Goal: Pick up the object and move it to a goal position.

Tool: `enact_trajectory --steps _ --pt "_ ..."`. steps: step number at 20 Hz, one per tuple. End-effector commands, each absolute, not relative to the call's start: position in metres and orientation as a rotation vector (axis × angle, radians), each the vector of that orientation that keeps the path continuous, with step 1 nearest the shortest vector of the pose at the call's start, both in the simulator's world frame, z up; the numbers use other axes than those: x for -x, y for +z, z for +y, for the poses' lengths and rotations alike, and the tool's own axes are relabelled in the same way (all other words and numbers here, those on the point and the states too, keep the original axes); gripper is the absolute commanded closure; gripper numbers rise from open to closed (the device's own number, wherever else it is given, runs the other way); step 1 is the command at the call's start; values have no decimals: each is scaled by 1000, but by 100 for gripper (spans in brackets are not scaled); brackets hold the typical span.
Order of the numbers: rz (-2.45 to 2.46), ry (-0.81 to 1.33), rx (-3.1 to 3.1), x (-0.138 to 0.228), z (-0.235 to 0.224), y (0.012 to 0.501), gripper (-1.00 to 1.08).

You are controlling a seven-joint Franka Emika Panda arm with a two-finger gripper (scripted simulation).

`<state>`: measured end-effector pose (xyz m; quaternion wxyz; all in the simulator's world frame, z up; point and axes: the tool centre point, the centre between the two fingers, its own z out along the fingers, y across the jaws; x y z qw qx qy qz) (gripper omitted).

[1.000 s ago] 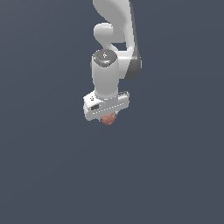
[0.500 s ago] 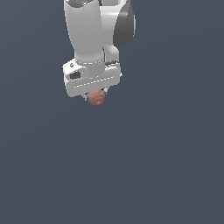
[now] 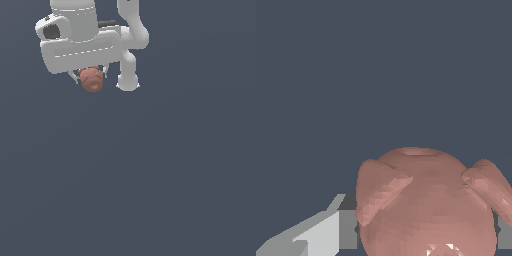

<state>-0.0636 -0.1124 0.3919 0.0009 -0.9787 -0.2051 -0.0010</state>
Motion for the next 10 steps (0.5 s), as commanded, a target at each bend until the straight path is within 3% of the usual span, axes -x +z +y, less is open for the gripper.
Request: enact_trajectory --steps 1,10 --pt "-644 -1 3073 69 -123 418 108" --pt "-644 0 3074 77 -150 480 108"
